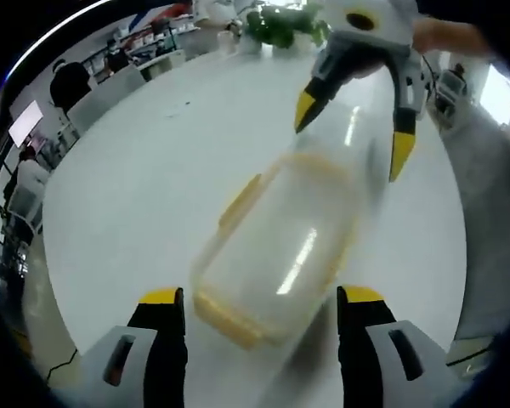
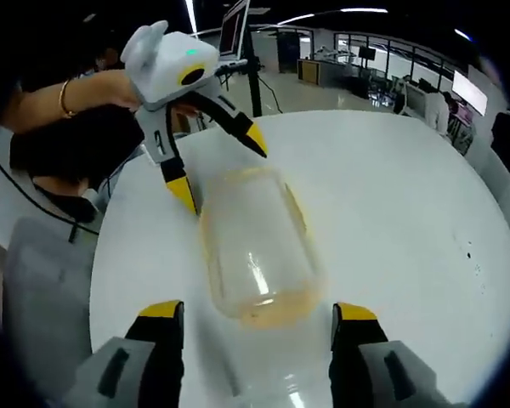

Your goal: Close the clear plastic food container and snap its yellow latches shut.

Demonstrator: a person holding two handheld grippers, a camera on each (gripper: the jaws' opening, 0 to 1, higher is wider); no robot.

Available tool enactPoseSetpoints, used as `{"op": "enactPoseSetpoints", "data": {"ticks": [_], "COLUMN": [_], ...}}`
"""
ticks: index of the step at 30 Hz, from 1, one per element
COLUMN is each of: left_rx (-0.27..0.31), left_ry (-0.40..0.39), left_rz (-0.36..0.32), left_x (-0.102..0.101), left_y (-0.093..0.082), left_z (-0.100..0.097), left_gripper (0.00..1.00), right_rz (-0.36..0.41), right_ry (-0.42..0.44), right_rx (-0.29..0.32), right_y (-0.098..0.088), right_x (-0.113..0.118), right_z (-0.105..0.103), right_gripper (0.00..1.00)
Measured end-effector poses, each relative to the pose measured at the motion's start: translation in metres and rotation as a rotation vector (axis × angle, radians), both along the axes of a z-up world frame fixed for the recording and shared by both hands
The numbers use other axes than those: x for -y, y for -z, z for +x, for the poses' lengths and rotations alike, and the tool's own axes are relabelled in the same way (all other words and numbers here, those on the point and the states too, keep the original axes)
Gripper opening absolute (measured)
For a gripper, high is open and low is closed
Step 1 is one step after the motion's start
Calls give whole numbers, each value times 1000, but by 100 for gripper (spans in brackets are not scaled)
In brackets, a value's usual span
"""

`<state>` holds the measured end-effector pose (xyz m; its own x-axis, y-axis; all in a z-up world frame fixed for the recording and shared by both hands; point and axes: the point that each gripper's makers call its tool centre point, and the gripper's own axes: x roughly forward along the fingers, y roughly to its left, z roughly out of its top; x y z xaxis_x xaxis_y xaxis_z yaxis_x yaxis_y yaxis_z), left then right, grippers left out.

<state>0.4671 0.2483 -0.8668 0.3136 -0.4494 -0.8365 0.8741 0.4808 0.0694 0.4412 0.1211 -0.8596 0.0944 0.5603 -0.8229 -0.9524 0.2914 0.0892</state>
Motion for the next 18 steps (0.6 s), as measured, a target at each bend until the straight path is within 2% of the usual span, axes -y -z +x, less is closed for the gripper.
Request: {"op": "enactPoseSetpoints", "data": {"ticks": [2, 3, 5, 7, 10, 11, 15, 18], "left_rx": [-5, -7, -9, -10, -10, -11, -18, -30], "left_ry": [6, 8, 11, 21, 50, 57, 91, 93], "left_rz": [5, 6, -4, -6, 22, 28, 72, 59], "left_x": [-1, -1, 1, 1, -3, -3, -10, -9], "left_y": [2, 2, 1, 2, 6, 8, 16, 17], "left_z": [1, 1, 1, 1, 1, 1, 1, 0], "left_gripper": [71, 71, 71, 71, 71, 71, 70, 68], "right_rz": [-80, -103, -114, -95, -102, -113, -119, -134], "right_ry": [-67, -90, -110, -95, -104, -120, -122, -138], "right_rx": [69, 80, 77, 52, 49, 72, 50, 55], "right_y": [7, 9, 15, 17, 21, 20, 24, 27], "right_x": [6, 7, 4, 1, -1, -2, -4, -4], "right_z": [4, 4, 1, 0, 0, 3, 4, 4], "right_gripper": [69, 69, 68, 67, 64, 63, 63, 63]}}
